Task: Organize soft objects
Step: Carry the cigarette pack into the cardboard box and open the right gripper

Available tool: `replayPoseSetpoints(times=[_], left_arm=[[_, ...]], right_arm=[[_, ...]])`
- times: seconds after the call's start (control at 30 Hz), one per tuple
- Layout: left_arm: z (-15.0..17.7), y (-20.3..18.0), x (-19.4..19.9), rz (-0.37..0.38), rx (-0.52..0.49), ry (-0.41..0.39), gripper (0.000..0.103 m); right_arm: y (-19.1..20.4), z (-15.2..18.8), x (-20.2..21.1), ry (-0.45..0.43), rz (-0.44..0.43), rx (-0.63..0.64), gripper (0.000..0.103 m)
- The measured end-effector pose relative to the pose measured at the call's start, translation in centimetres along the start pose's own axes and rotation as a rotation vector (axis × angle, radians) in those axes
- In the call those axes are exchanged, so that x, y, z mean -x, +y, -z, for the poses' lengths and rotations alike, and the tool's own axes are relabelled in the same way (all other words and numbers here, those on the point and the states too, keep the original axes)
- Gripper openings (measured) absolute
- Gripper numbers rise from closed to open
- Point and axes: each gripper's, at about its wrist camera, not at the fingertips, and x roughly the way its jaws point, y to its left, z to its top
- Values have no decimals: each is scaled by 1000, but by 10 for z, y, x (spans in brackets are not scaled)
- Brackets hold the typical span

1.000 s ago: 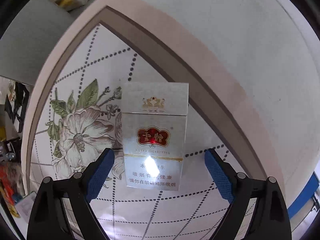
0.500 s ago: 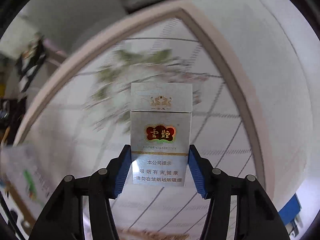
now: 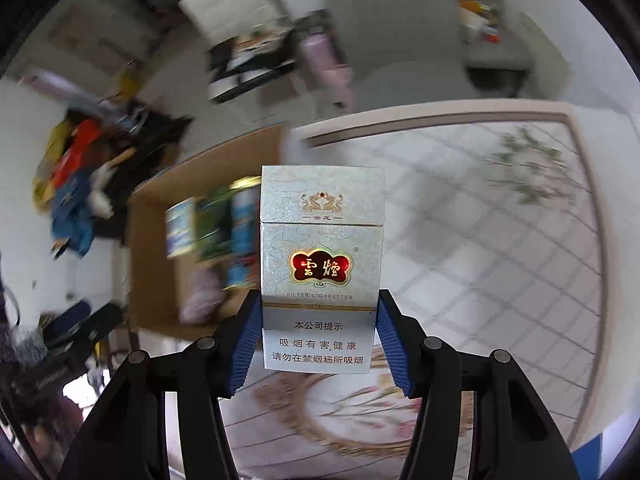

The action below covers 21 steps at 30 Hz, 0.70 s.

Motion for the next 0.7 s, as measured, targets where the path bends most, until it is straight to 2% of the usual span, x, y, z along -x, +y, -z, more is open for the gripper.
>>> replayPoseSetpoints(times=[0.13, 0.3, 0.5, 0.6, 0.7], left_arm=[[3, 41, -4, -3, 21, -1, 98], [5, 93, -23, -15, 60, 23, 98], [6, 132, -48, -30, 90, 56, 98], [5, 144, -57, -42, 104, 66, 98], [4, 158, -62, -29, 126, 77, 98]], right_arm=[[77, 14, -28, 46, -54, 78, 58], [147, 23, -76, 102, -76, 139, 58], [186, 26, -132, 159, -69, 202, 58], [191, 26, -151, 177, -64, 223, 59], [198, 22, -165, 205, -106, 227, 59]])
